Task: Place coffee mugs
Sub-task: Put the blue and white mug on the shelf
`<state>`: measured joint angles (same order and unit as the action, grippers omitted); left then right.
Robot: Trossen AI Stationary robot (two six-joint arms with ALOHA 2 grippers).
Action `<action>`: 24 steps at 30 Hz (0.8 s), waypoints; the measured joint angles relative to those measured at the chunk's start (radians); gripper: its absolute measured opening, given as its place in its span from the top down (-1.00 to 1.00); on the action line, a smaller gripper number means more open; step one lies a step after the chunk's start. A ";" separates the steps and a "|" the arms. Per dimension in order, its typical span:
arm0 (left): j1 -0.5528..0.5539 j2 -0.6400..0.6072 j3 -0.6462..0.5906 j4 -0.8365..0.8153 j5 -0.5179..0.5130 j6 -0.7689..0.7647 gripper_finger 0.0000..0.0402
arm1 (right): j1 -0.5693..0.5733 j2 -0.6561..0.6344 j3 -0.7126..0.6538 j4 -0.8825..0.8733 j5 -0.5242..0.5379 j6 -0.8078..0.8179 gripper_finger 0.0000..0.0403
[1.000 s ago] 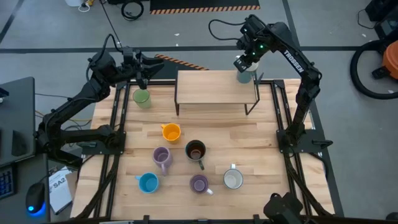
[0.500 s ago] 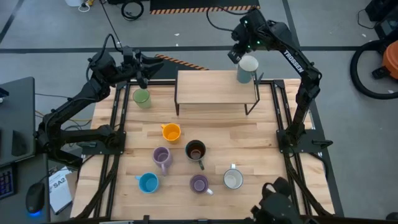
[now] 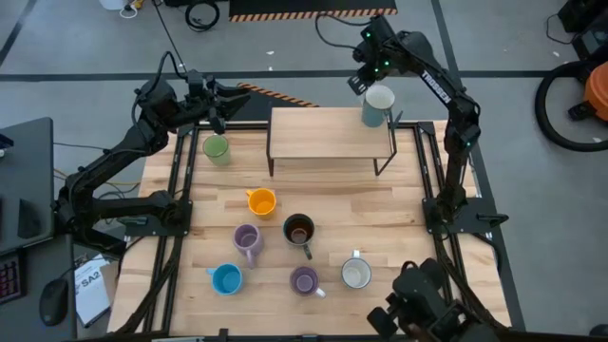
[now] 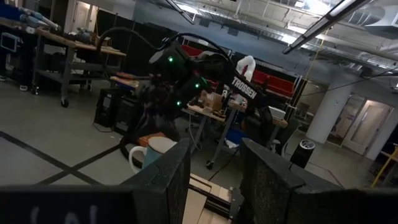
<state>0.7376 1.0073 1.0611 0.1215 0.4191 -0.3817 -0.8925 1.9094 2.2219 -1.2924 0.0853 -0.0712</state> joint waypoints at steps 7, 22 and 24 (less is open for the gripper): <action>0.000 0.000 0.000 0.000 0.000 0.000 0.27 | -0.078 0.002 0.000 -0.061 0.000 0.012 0.72; 0.000 0.000 0.000 0.000 0.000 0.002 0.27 | -0.166 -0.046 0.000 -0.254 -0.004 0.031 0.78; 0.000 0.000 0.000 0.000 0.000 0.002 0.27 | -0.162 -0.065 0.000 -0.254 -0.004 0.013 0.76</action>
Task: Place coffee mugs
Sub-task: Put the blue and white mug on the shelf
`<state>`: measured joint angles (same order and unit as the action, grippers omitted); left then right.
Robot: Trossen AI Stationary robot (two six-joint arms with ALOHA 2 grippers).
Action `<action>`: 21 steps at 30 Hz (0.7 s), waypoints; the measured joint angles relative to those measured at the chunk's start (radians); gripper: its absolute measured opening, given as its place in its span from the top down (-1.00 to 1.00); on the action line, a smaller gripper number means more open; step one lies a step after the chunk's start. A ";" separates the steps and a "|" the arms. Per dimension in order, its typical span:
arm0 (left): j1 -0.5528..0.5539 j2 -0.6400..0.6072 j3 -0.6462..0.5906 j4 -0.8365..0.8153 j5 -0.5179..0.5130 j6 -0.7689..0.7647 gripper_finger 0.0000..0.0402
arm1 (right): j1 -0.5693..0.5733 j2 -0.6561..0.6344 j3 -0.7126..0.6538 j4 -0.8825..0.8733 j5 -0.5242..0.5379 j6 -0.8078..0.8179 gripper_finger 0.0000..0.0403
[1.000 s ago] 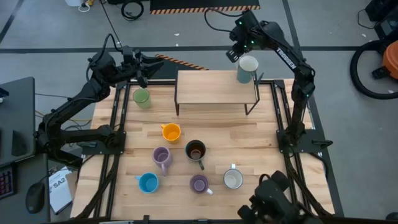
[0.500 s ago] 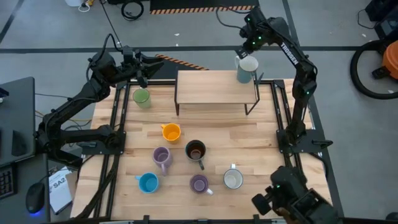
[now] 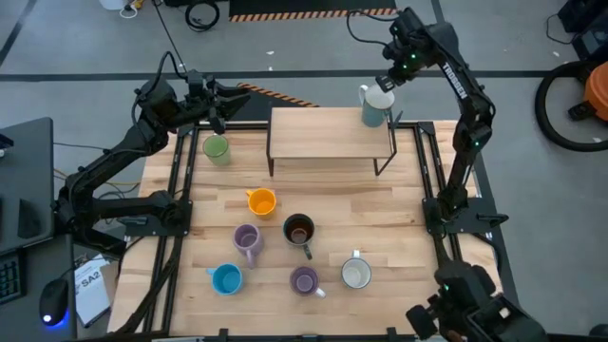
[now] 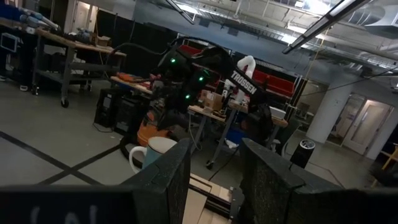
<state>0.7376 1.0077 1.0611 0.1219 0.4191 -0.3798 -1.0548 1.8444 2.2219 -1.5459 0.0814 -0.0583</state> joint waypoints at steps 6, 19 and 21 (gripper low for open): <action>0.000 0.000 0.000 0.000 0.000 0.010 0.27 | 0.047 -0.034 0.000 0.004 -0.004 -0.063 0.65; 0.000 0.000 0.000 0.000 0.000 0.035 0.27 | 0.198 -0.089 0.000 -0.025 -0.016 -0.103 0.20; 0.000 0.000 0.000 0.000 0.000 0.035 0.27 | 0.214 -0.095 0.000 -0.025 -0.014 -0.143 0.14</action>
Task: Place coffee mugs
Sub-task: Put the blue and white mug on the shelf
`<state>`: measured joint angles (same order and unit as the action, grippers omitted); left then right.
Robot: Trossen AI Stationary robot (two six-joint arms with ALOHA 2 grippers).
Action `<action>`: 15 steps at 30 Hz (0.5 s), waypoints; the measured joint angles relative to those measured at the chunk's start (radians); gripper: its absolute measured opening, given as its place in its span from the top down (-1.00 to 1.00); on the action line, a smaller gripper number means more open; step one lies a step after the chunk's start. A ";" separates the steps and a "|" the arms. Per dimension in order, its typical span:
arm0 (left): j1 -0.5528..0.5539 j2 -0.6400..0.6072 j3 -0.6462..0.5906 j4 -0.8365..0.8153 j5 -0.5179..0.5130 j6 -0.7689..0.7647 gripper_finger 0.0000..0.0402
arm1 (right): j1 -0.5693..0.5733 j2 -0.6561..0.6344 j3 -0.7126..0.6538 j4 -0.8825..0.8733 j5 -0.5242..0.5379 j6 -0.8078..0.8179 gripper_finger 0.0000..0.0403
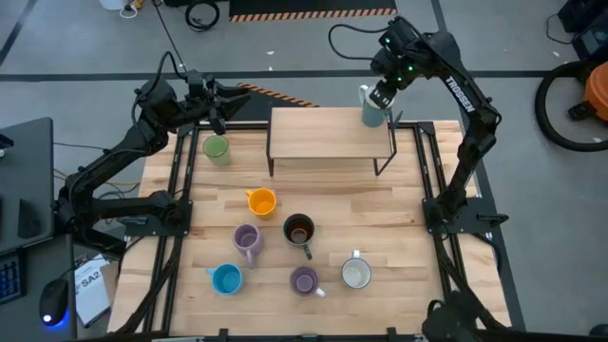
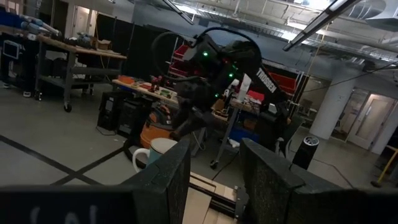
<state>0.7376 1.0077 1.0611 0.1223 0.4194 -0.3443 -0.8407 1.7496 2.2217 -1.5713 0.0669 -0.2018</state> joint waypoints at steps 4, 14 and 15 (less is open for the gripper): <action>0.000 0.000 0.000 0.000 0.000 -0.001 0.27 | 0.031 -0.005 0.000 0.000 0.000 -0.181 0.07; 0.000 0.000 0.000 0.000 0.031 -0.011 0.27 | 0.098 -0.005 0.000 0.000 0.018 -0.580 0.16; 0.000 0.000 0.000 0.000 0.031 -0.011 0.27 | 0.101 -0.004 0.000 0.000 0.019 -0.580 0.16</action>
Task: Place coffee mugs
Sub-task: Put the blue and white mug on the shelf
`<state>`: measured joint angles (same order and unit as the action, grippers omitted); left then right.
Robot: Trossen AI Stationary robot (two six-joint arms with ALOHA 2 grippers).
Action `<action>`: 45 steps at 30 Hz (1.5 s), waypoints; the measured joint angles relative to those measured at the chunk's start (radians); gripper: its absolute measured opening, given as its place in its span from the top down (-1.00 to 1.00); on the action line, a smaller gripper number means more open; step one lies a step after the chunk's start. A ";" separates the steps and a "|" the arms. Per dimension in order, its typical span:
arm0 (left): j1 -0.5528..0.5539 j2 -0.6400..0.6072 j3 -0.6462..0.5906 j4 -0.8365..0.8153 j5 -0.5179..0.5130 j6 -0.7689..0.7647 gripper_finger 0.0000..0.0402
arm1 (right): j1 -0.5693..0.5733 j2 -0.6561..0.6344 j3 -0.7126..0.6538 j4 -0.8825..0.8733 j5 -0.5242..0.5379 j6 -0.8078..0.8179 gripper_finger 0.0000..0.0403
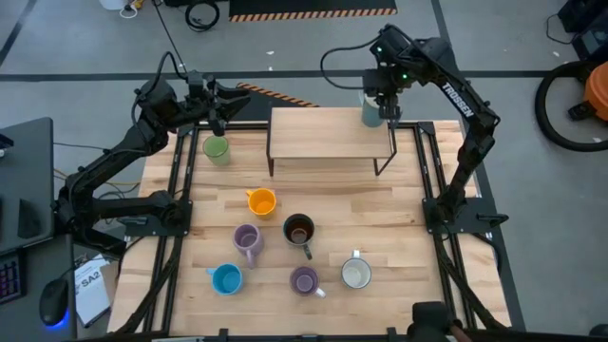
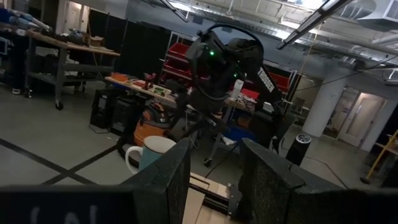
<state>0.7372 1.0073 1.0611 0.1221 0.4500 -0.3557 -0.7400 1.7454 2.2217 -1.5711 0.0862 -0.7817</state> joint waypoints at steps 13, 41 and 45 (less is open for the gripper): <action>0.000 -0.002 0.000 0.001 0.000 0.027 0.27 | 0.014 -0.147 -0.158 -0.001 0.034 0.083 0.17; 0.000 -0.002 0.000 0.002 0.001 0.053 0.27 | -0.042 -0.177 -0.483 0.164 0.159 -0.231 0.17; 0.000 -0.002 0.000 0.002 0.007 0.052 0.27 | -0.042 -0.177 -0.512 0.189 0.172 -0.275 0.18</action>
<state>0.7376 1.0058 1.0607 0.1246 0.4569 -0.3035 -0.7822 1.5684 1.7095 -1.3826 0.2584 -1.0569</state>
